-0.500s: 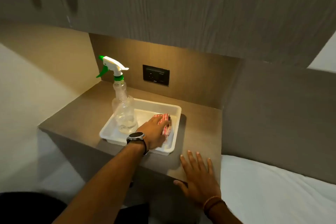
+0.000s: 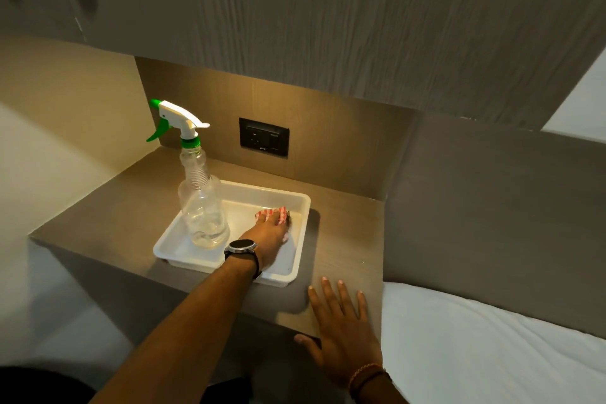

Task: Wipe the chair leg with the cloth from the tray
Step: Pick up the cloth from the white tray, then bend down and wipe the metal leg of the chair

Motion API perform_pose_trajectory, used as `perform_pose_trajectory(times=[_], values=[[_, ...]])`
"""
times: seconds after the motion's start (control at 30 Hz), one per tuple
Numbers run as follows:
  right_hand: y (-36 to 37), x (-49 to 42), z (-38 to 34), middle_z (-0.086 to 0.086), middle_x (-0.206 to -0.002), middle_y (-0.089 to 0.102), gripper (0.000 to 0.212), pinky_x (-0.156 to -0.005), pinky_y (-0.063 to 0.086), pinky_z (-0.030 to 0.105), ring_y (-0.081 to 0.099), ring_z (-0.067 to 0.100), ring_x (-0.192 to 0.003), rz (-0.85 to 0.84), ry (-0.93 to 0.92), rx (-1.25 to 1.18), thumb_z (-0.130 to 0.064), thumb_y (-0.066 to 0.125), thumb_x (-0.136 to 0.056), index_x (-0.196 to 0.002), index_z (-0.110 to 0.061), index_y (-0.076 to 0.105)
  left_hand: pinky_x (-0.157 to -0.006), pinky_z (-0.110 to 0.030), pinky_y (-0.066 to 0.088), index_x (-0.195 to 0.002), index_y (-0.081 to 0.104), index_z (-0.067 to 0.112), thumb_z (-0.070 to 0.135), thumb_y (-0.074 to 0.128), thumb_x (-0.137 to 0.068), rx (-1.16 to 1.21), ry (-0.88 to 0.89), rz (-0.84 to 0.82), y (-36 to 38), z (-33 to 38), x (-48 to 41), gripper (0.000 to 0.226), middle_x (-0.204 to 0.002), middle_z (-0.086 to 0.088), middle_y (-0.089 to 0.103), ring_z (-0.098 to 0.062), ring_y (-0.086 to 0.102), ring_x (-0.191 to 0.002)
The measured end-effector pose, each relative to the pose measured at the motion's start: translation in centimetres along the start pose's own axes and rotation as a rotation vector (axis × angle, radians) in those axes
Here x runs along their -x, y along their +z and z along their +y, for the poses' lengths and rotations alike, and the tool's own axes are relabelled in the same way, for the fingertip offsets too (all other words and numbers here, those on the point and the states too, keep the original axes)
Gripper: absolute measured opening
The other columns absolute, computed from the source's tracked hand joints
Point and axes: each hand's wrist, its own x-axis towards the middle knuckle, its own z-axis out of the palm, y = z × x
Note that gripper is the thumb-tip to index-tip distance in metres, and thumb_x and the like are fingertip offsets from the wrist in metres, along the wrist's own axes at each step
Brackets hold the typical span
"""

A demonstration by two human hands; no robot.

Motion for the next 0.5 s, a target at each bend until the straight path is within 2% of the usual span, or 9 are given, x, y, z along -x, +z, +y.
perform_pose_trajectory(times=[0.07, 0.13, 0.23, 0.37, 0.43, 0.5], values=[[0.1, 0.0, 0.1, 0.010, -0.173, 0.026, 0.093, -0.120, 0.018, 0.072, 0.027, 0.043, -0.157, -0.032, -0.030, -0.004, -0.087, 0.019, -0.093, -0.165, -0.028, 0.027, -0.133, -0.051, 0.017, -0.168, 0.007, 0.009, 0.000, 0.053, -0.103, 0.073, -0.011, 0.085, -0.7, -0.6, 0.8, 0.080, -0.176, -0.017, 0.012, -0.041, 0.013, -0.163], [0.3, 0.0, 0.3, 0.007, -0.178, 0.004, 0.096, -0.123, -0.001, 0.068, 0.006, 0.040, -0.162, -0.048, -0.023, -0.017, -0.089, 0.013, -0.090, -0.167, -0.032, 0.006, -0.133, -0.050, 0.019, -0.168, 0.010, 0.013, -0.002, 0.048, -0.105, 0.171, -0.018, 0.169, -1.6, -1.4, 2.1, 0.076, -0.177, -0.014, 0.012, -0.039, 0.012, -0.164], [0.3, 0.1, 0.3, 0.006, -0.178, 0.003, 0.095, -0.125, -0.002, 0.066, 0.003, 0.039, -0.162, -0.019, -0.016, -0.020, -0.088, 0.009, -0.090, -0.167, -0.033, 0.002, -0.130, -0.053, 0.028, -0.167, 0.019, 0.018, -0.006, 0.057, -0.099, 0.144, 0.012, 0.300, -2.8, -2.5, 5.3, 0.082, -0.178, -0.009, 0.010, -0.037, 0.010, -0.165], [-0.1, 0.5, 0.1, 0.005, -0.178, 0.002, 0.094, -0.126, 0.000, 0.065, 0.001, 0.037, -0.163, 0.002, -0.007, -0.028, -0.087, 0.006, -0.090, -0.167, -0.034, 0.001, -0.127, -0.056, 0.032, -0.162, 0.035, 0.016, -0.011, 0.065, -0.091, 0.110, 0.052, 0.430, -3.8, -2.8, 11.8, 0.081, -0.176, -0.012, 0.015, -0.041, 0.010, -0.164], [-0.2, 0.8, -0.3, 0.005, -0.178, 0.003, 0.092, -0.127, 0.003, 0.065, 0.003, 0.037, -0.163, 0.024, -0.009, -0.031, -0.085, 0.010, -0.091, -0.167, -0.034, 0.003, -0.121, -0.059, 0.040, -0.160, 0.039, 0.017, -0.011, 0.069, -0.088, 0.086, 0.031, 0.471, -3.1, -2.9, 16.4, 0.083, -0.176, -0.014, 0.018, -0.041, 0.012, -0.163], [-0.5, 1.1, -0.3, 0.006, -0.178, 0.006, 0.091, -0.127, 0.007, 0.066, 0.006, 0.038, -0.162, 0.042, -0.006, -0.033, -0.084, 0.010, -0.093, -0.167, -0.031, 0.006, -0.112, -0.059, 0.050, -0.161, 0.036, 0.018, -0.007, 0.069, -0.092, 0.054, -0.003, 0.473, -1.7, -3.0, 21.0, 0.081, -0.177, -0.012, 0.013, -0.039, 0.009, -0.164]])
